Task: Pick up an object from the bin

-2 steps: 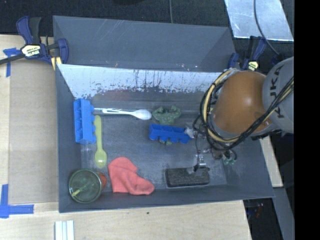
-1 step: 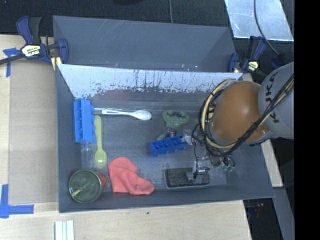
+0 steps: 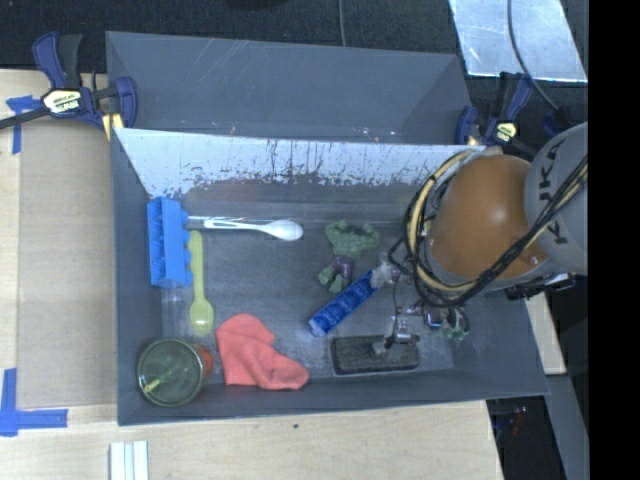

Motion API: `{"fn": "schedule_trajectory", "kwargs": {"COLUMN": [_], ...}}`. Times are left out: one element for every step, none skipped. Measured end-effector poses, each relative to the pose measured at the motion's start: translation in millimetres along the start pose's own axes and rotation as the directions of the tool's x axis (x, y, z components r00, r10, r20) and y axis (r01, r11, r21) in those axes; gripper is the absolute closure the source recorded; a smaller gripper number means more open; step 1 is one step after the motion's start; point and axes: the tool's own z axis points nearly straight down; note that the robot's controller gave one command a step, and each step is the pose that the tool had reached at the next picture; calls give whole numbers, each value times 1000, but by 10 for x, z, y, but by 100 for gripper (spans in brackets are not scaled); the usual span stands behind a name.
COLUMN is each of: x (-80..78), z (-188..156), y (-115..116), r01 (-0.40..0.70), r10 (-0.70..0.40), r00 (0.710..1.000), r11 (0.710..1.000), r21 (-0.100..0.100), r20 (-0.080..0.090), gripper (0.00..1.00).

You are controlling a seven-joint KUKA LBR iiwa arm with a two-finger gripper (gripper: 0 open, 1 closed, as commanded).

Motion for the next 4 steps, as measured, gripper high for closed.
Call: {"fn": "schedule_trajectory", "kwargs": {"x": [-44,-613,-606,-600], "z": [389,372,375,333], "y": [-91,113,113,112], "r01": [44,-112,-112,-111], "r10": [-44,112,112,111], "r00": [999,993,994,994], "r11": [999,994,994,994], "r21": [-1,-3,-3,-2], "r20": [9,21,18,17], "gripper": [0,100,100,100]}}
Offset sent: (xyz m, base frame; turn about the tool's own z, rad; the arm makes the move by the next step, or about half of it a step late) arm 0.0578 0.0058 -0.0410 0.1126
